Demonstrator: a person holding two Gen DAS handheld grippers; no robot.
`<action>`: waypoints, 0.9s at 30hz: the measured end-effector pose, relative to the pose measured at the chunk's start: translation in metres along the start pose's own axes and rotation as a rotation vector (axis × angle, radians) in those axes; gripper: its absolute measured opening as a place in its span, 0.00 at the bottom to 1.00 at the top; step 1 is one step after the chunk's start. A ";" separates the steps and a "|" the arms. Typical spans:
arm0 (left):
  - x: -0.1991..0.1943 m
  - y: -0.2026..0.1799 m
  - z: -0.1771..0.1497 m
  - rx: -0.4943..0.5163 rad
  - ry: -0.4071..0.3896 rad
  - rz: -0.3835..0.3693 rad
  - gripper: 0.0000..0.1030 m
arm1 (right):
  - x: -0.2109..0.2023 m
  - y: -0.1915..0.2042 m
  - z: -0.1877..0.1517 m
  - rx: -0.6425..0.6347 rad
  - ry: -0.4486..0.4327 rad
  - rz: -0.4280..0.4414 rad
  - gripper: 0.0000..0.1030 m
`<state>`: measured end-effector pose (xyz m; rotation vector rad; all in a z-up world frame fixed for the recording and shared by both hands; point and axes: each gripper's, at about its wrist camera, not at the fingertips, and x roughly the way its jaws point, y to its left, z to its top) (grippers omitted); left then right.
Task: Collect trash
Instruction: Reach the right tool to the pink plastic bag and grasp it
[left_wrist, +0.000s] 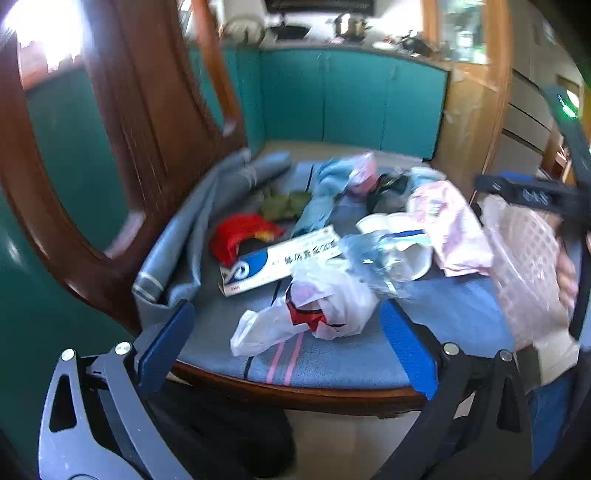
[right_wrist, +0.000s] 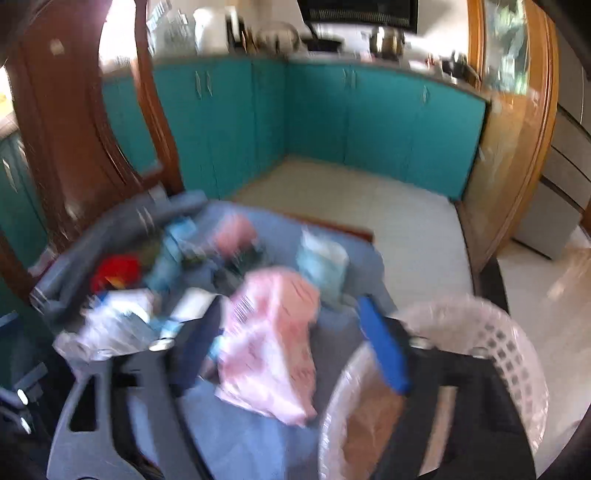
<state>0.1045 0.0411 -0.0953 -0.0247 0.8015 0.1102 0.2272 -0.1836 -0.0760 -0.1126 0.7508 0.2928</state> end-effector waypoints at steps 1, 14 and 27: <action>0.005 0.001 0.002 -0.012 0.012 0.000 0.97 | 0.000 0.001 -0.002 0.003 0.001 0.047 0.65; 0.016 -0.050 0.015 0.135 0.007 0.116 0.97 | 0.055 0.035 -0.016 -0.108 0.112 -0.027 0.65; 0.013 -0.046 0.010 0.127 0.030 0.137 0.97 | 0.069 0.062 -0.027 -0.189 0.130 0.014 0.46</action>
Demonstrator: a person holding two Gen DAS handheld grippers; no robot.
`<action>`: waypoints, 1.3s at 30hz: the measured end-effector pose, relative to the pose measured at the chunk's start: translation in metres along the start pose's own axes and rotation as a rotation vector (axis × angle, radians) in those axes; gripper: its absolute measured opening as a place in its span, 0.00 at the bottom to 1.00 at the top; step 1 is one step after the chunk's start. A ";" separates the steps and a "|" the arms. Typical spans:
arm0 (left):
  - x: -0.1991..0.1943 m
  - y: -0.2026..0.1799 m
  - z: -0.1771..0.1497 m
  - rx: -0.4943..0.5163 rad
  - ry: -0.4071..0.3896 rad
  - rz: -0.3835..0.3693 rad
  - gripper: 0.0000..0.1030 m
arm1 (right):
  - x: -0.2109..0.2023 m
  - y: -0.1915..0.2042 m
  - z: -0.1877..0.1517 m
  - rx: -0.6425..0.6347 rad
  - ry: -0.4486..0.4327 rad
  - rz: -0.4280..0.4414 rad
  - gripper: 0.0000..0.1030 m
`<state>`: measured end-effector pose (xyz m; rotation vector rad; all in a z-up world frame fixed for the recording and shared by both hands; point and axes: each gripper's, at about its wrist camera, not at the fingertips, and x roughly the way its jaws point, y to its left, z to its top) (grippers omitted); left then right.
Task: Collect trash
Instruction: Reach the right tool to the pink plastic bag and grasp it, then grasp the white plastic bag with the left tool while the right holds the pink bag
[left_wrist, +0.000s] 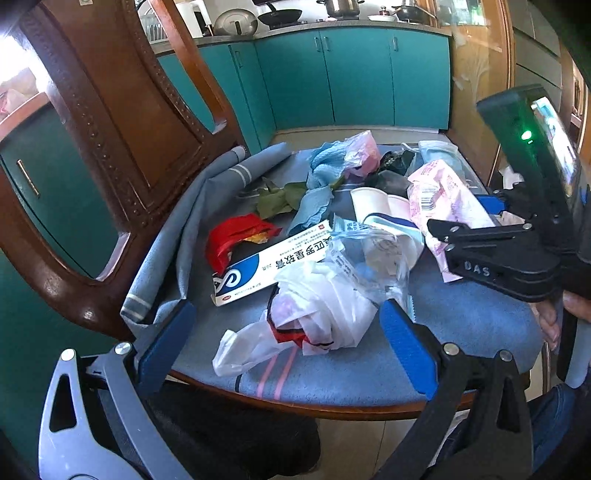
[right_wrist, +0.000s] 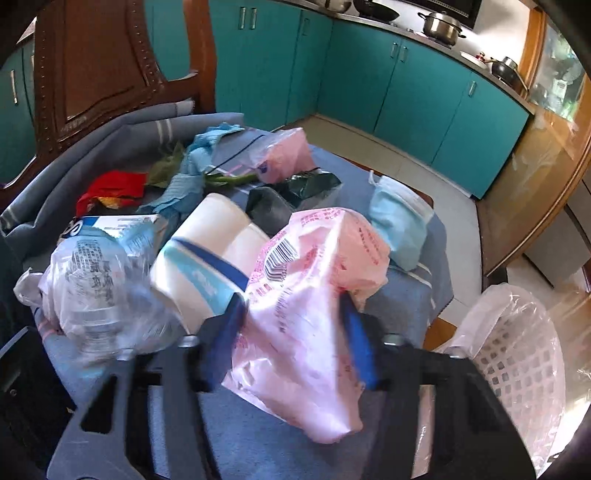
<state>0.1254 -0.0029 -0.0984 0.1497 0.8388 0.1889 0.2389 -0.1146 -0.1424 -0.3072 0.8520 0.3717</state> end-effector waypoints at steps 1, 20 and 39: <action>0.001 0.000 0.000 -0.002 0.002 0.000 0.97 | -0.002 0.000 0.000 0.001 -0.002 0.005 0.43; 0.003 -0.001 -0.004 -0.013 0.024 0.010 0.97 | -0.035 -0.011 -0.002 0.042 -0.053 0.072 0.36; 0.010 0.028 -0.003 -0.117 0.048 -0.084 0.97 | -0.050 -0.019 -0.005 0.077 -0.078 0.089 0.36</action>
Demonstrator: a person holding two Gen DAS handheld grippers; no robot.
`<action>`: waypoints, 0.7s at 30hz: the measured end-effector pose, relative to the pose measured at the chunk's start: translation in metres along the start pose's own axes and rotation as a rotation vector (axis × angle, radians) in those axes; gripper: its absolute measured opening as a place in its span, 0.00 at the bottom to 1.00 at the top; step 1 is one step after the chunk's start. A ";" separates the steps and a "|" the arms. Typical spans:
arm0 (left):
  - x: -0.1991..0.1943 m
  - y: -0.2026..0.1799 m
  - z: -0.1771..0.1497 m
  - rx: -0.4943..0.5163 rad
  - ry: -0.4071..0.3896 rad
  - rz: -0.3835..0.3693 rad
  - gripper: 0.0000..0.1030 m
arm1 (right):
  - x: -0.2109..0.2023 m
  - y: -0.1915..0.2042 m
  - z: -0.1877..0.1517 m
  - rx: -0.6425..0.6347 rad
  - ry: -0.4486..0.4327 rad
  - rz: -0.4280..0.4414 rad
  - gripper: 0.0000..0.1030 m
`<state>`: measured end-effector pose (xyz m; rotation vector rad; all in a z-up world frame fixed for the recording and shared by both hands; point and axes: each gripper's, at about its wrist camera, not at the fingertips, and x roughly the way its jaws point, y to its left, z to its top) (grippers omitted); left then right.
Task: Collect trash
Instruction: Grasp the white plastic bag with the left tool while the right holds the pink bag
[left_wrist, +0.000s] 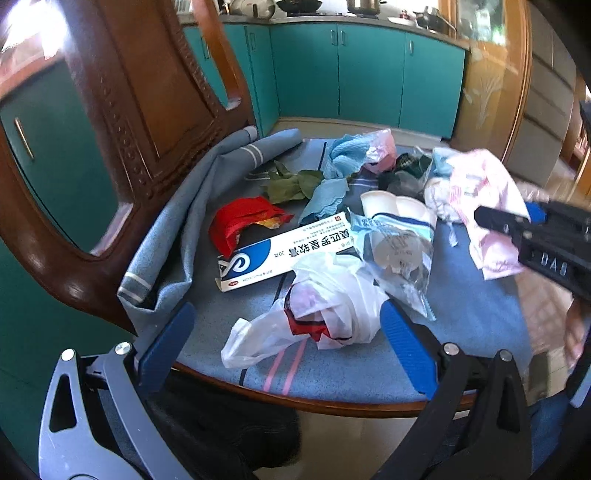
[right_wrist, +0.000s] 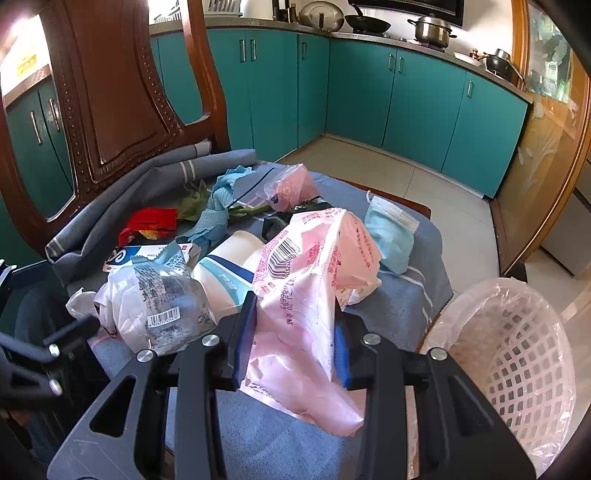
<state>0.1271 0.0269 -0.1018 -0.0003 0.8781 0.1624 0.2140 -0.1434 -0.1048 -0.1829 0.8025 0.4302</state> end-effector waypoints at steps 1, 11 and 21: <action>0.001 0.002 0.001 -0.008 0.007 -0.019 0.97 | -0.001 -0.001 0.000 0.003 -0.001 -0.001 0.36; 0.016 -0.031 0.001 0.076 0.035 -0.054 0.97 | -0.003 -0.006 0.000 0.022 -0.005 -0.005 0.36; 0.045 -0.018 -0.005 0.118 0.104 -0.033 0.97 | -0.003 -0.014 -0.002 0.057 0.004 -0.013 0.36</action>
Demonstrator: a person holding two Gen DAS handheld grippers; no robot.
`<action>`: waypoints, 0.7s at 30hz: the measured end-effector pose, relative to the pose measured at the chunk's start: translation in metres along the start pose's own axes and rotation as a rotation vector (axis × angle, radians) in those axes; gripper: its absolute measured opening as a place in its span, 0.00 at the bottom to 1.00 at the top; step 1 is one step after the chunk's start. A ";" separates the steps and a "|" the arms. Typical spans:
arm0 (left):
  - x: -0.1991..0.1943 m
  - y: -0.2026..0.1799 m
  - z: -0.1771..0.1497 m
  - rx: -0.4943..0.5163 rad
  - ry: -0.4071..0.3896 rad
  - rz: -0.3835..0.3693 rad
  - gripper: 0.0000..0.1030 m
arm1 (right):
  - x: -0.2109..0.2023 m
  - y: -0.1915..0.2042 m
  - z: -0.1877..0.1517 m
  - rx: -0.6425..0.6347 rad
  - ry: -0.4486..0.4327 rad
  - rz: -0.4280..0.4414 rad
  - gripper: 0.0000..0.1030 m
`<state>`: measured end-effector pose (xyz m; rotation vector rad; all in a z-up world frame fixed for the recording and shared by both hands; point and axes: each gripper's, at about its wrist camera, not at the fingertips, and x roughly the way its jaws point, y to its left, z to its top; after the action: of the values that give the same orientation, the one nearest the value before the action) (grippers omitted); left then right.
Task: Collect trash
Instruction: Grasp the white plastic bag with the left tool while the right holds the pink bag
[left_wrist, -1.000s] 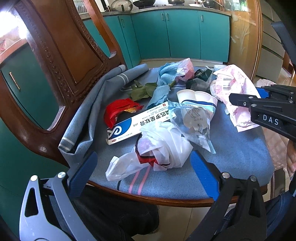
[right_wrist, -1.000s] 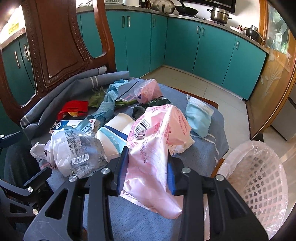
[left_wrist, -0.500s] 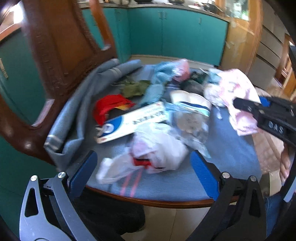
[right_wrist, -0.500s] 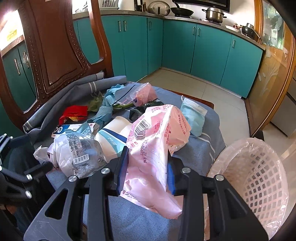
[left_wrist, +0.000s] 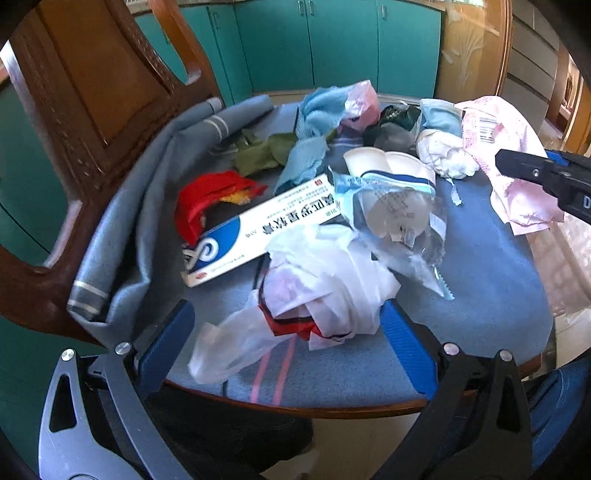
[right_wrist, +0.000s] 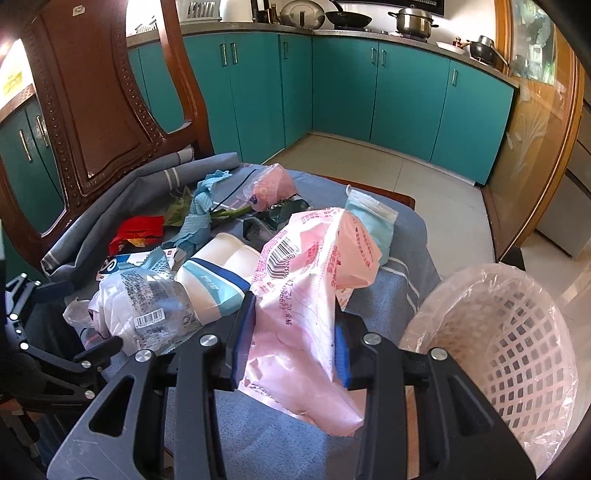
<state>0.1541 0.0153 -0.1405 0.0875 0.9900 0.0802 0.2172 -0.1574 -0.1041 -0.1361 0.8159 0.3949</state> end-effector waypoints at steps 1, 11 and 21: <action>0.005 0.001 0.000 -0.011 0.009 -0.011 0.97 | 0.000 0.001 0.000 -0.004 0.000 0.000 0.36; 0.005 0.002 0.001 -0.059 -0.021 -0.088 0.48 | 0.003 0.004 -0.001 -0.014 0.010 0.001 0.36; -0.033 0.012 0.009 -0.096 -0.128 -0.087 0.27 | 0.004 0.006 -0.003 -0.017 0.012 0.007 0.36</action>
<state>0.1435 0.0233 -0.1064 -0.0377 0.8592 0.0418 0.2149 -0.1522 -0.1087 -0.1517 0.8255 0.4082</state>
